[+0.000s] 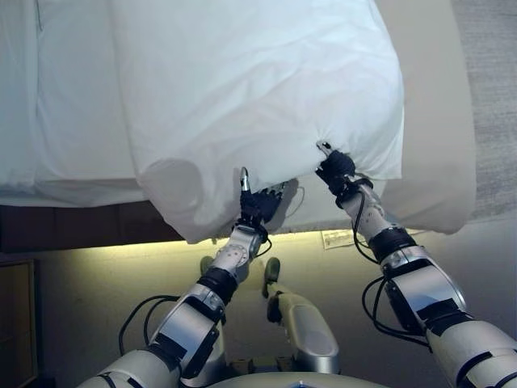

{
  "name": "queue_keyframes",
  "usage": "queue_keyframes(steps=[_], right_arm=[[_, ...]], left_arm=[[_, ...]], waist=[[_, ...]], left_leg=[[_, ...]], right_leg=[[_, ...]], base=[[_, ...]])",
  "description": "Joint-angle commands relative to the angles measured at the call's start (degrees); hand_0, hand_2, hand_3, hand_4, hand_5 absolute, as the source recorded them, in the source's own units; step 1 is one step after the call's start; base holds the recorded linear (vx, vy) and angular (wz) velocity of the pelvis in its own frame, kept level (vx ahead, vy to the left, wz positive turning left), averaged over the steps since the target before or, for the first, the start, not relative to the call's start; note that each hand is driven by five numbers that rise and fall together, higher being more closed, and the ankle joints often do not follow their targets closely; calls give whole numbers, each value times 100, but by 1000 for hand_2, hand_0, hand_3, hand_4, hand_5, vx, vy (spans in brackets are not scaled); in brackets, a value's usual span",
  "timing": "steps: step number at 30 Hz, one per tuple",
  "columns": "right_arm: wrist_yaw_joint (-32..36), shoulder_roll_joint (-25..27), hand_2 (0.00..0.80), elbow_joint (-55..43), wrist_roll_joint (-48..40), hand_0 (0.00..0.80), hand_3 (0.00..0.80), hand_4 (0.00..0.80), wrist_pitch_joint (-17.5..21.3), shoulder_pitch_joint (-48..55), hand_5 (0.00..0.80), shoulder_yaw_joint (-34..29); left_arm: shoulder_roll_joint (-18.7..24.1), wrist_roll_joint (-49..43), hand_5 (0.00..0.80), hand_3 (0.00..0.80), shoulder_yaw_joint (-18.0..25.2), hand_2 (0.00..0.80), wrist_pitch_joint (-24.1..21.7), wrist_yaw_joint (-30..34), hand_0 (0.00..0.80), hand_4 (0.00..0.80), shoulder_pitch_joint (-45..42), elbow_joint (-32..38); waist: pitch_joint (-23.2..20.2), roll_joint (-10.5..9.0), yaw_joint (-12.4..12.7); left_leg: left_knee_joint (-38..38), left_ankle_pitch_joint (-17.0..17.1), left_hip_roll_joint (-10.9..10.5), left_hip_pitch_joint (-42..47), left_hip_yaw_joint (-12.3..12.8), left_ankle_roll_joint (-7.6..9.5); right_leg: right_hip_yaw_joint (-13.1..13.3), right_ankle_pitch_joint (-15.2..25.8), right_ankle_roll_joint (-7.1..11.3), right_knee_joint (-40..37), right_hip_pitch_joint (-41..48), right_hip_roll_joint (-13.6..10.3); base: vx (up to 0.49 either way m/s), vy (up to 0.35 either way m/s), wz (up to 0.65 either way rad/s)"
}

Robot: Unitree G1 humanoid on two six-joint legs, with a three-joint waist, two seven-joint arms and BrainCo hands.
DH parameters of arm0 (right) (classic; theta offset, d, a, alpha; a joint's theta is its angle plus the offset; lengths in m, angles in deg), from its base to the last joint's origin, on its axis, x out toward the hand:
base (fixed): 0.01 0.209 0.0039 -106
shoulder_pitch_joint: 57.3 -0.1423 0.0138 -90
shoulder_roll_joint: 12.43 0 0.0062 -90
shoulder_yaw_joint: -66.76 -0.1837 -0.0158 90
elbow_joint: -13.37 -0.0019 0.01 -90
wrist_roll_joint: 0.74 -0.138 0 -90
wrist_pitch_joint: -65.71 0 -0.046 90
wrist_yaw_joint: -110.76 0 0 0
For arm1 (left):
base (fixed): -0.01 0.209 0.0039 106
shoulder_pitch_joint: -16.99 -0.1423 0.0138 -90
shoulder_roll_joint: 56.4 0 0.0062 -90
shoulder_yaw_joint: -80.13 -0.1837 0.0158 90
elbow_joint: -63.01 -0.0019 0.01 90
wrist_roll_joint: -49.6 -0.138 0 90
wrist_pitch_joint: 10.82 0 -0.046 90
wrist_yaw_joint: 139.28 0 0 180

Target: Make the bed neatly

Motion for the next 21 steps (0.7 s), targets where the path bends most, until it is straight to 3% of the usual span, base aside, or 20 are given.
queue_keyframes(steps=[1, 4, 8, 14, 21], right_arm=[[25, 59, 0, 92, 269, 0, 0, 0, -152, -312, 0, 54], [114, 22, 0, 207, 607, 0, 0, 0, -608, -66, 0, 187], [410, -127, 0, 371, 967, 0, 0, 0, -934, 674, 0, 318], [871, -481, 0, 846, 1287, 0, 0, 0, -985, 1814, 0, 294], [1019, -472, 0, 1216, 1520, 0, 0, 0, -842, 2831, 0, -184]], left_arm=[[-241, 82, 800, 800, 125, 800, -243, 16, 800, 800, 589, 52], [-141, 82, 800, 800, 192, 800, -389, -11, 800, 800, 497, 47], [50, 82, 800, 800, 303, 800, -412, -5, 800, 800, 264, -10], [269, 82, 800, 800, 564, 800, -376, 177, 800, 800, -73, -200], [437, -206, 800, 800, 1141, 800, -342, 305, 800, 800, -593, -226]], waist=[[-454, -71, -7], [-475, -65, 8], [-531, -71, 19], [-705, 4, 0], [-1010, 217, 21]], left_leg=[[-20, -157, 203, -63, -100, -251], [-25, -151, 191, -45, -125, -244], [-90, -149, 179, 65, -137, -230], [-130, -192, 134, 299, -122, -198], [10, -290, 58, 590, -160, -159]], right_leg=[[27, 23, 524, 279, -176, -297], [24, -1, 522, 301, -157, -304], [26, -34, 515, 257, -20, -309], [15, -102, 503, 192, 254, -350], [-110, -229, 512, 256, 627, -441]], base=[[-17, 24, 3], [-8, 17, 3], [6, 3, 1], [48, 51, 3], [97, 92, 4]])
